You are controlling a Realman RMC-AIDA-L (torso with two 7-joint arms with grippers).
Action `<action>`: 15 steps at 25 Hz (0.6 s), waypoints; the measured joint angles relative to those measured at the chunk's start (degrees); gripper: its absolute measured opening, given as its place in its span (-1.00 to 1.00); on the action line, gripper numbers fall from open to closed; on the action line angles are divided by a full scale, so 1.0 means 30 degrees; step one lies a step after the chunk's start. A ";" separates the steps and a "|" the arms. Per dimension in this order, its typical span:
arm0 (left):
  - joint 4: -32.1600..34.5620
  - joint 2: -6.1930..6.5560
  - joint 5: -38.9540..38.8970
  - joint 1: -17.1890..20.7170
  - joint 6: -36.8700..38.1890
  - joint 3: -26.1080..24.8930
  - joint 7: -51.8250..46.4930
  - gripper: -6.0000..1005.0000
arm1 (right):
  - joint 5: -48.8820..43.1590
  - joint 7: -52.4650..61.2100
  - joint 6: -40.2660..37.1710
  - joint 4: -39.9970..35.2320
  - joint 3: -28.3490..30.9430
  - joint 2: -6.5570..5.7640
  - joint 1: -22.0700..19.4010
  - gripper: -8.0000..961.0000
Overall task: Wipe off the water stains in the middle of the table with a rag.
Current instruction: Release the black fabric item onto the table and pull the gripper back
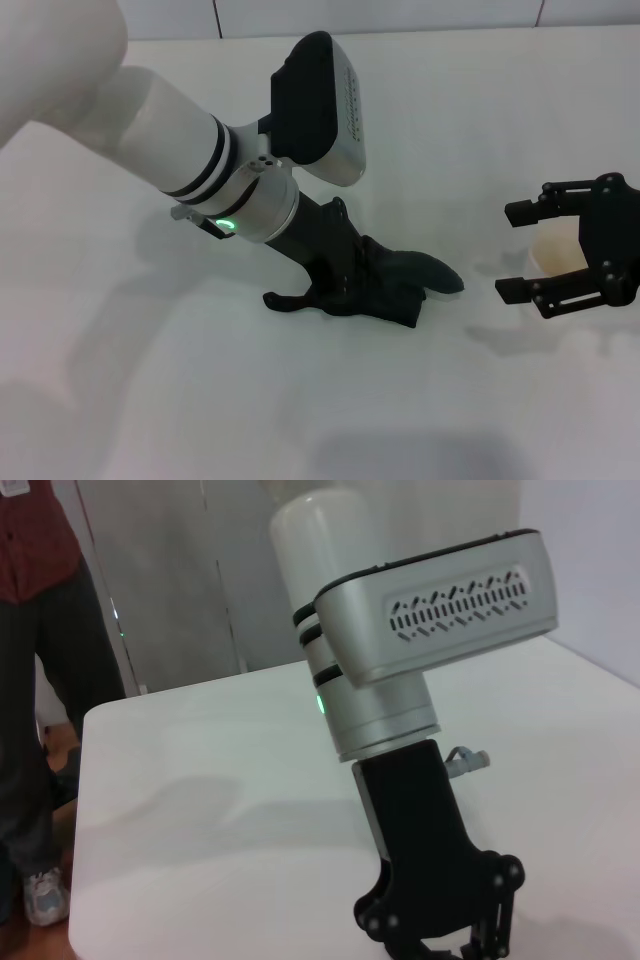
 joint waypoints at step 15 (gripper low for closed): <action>0.1055 0.0223 0.1915 0.2834 0.1094 -0.4295 0.0671 -0.71 | 0.0475 0.0027 0.0527 0.0284 -0.0030 0.0002 0.0095 0.75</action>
